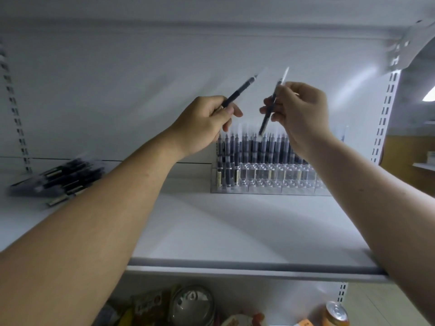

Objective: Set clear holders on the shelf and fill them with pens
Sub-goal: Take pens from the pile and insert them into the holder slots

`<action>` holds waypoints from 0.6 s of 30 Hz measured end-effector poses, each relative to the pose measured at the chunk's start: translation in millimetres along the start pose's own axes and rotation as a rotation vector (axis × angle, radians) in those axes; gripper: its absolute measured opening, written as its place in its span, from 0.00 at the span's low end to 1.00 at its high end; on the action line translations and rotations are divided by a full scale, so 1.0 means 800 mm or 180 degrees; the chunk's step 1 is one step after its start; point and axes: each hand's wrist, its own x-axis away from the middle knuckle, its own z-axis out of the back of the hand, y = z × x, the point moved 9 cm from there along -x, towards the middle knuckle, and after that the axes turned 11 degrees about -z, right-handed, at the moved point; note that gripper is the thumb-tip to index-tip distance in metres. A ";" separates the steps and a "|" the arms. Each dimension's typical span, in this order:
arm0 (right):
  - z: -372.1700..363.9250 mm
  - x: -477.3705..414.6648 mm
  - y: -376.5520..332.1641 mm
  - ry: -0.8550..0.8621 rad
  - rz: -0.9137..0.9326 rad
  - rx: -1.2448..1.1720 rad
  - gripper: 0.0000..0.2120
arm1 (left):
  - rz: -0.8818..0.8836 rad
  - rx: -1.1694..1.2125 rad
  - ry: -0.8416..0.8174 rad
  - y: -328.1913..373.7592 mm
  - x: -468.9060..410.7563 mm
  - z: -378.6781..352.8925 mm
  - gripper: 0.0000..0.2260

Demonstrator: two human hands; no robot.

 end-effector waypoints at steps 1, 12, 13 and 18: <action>-0.001 0.000 -0.002 -0.0004 0.0126 0.0328 0.05 | -0.0037 -0.0038 0.0041 0.000 -0.001 0.002 0.11; -0.046 0.013 0.027 -0.0773 0.0100 0.1232 0.04 | -0.0137 0.0072 0.0155 0.008 0.000 0.007 0.12; -0.048 0.014 0.028 -0.0786 0.0087 0.1265 0.04 | -0.0137 0.0067 0.0167 0.007 0.000 0.007 0.12; -0.053 0.017 0.027 -0.0866 0.0149 0.1438 0.02 | -0.0135 -0.0024 0.0154 0.003 -0.002 0.006 0.11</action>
